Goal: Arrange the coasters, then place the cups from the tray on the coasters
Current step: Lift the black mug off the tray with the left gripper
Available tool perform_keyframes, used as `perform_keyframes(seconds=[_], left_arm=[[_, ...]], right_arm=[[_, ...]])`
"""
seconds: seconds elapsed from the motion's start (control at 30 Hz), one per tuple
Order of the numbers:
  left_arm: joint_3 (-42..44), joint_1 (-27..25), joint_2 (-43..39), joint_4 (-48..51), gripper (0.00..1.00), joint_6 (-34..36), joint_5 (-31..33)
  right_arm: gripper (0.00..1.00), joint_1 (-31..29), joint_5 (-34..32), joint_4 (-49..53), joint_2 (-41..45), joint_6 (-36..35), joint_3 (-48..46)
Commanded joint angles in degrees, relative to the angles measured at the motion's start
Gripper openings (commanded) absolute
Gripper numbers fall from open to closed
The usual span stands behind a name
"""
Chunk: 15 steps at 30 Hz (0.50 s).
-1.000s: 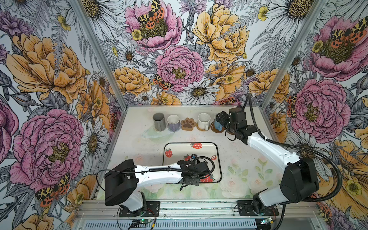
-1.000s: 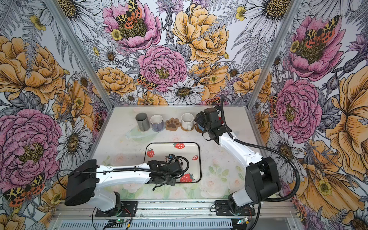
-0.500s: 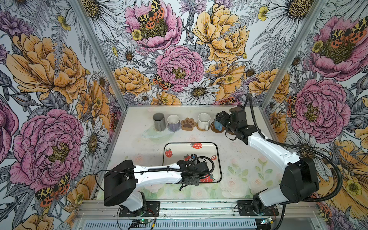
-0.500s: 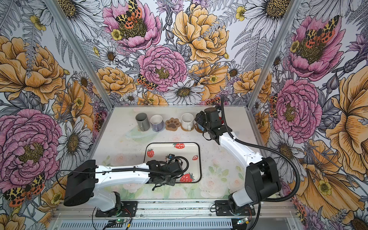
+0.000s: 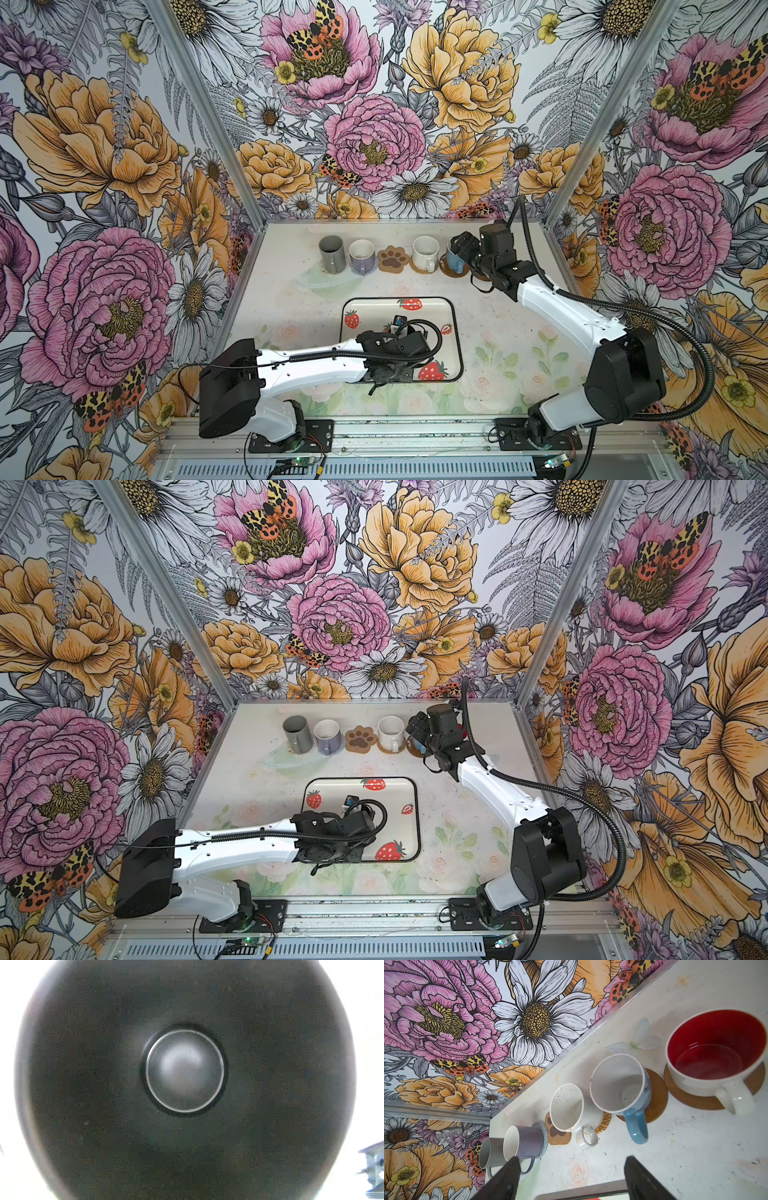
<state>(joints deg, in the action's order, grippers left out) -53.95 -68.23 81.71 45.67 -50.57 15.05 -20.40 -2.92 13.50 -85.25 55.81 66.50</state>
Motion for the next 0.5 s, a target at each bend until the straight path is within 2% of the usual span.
perform_keyframes(seconds=[0.0,0.47], left_arm=[[-1.49,1.73,-2.61,-1.48,0.0,2.06,2.47],[-6.87,10.09,-1.24,-1.24,0.0,10.48,1.21]], right_arm=[[0.81,0.61,0.36,-0.05,-0.79,-1.06,1.53],[0.81,1.56,1.88,0.3,-0.16,-1.67,1.26]])
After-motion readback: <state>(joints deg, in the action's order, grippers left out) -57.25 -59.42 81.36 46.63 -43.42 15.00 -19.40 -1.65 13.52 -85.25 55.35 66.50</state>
